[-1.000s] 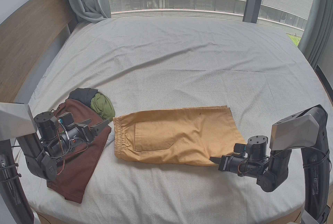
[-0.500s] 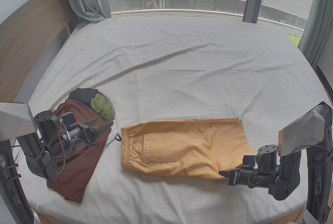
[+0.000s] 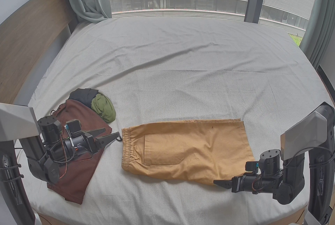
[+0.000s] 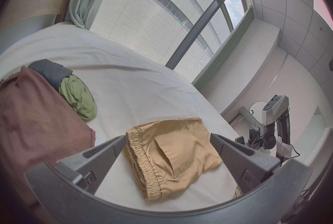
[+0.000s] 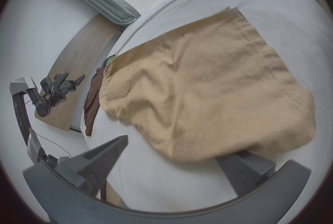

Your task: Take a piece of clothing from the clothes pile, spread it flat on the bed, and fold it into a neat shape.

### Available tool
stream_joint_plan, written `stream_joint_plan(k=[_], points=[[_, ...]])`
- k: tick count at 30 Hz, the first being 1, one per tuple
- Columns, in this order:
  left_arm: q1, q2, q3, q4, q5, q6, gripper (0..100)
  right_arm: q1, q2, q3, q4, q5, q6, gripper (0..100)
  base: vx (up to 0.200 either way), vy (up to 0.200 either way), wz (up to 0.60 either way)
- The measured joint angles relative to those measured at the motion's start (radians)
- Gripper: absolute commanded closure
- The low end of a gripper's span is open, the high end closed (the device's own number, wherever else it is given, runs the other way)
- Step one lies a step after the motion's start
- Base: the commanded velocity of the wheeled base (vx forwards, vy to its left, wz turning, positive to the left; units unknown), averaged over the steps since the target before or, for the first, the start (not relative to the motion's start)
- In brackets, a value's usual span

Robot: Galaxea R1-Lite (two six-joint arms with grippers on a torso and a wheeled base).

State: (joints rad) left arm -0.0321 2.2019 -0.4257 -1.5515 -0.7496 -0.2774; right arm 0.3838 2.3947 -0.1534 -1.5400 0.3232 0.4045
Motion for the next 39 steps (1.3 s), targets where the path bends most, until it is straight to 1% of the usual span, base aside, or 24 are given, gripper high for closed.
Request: stream_joint_plan(k=[3,7,14,20,32,37,39], points=[[-0.003,0.008,0.001,-0.001,-0.009,0.001,0,0.018,-0.019,0.048,0.0,0.008,-0.006,0,0.0,0.0,0.0],[-0.01,0.024,0.004,-0.001,-0.012,0.002,0,0.051,-0.066,0.098,0.0,0.039,-0.008,0,0.0,0.0,0.0],[-0.027,0.039,0.023,0.0,-0.013,0.0,0,0.087,-0.162,0.12,0.001,0.103,-0.007,0,0.0,0.0,0.0],[-0.043,0.053,0.048,-0.001,-0.013,-0.001,0,0.093,-0.24,0.042,0.0,0.129,-0.005,0,0.0,0.0,0.0],[-0.041,0.09,0.056,-0.001,-0.012,-0.003,0,0.091,-0.287,-0.096,0.004,0.15,-0.006,0,0.0,0.0,0.0],[-0.041,0.111,0.061,-0.001,-0.012,-0.004,0,0.078,-0.288,-0.111,0.002,0.193,-0.007,0,0.0,0.0,0.0],[-0.043,0.127,0.06,0.0,-0.013,-0.022,0,0.064,-0.287,-0.114,0.002,0.2,-0.007,0,0.0,0.0,0.0]])
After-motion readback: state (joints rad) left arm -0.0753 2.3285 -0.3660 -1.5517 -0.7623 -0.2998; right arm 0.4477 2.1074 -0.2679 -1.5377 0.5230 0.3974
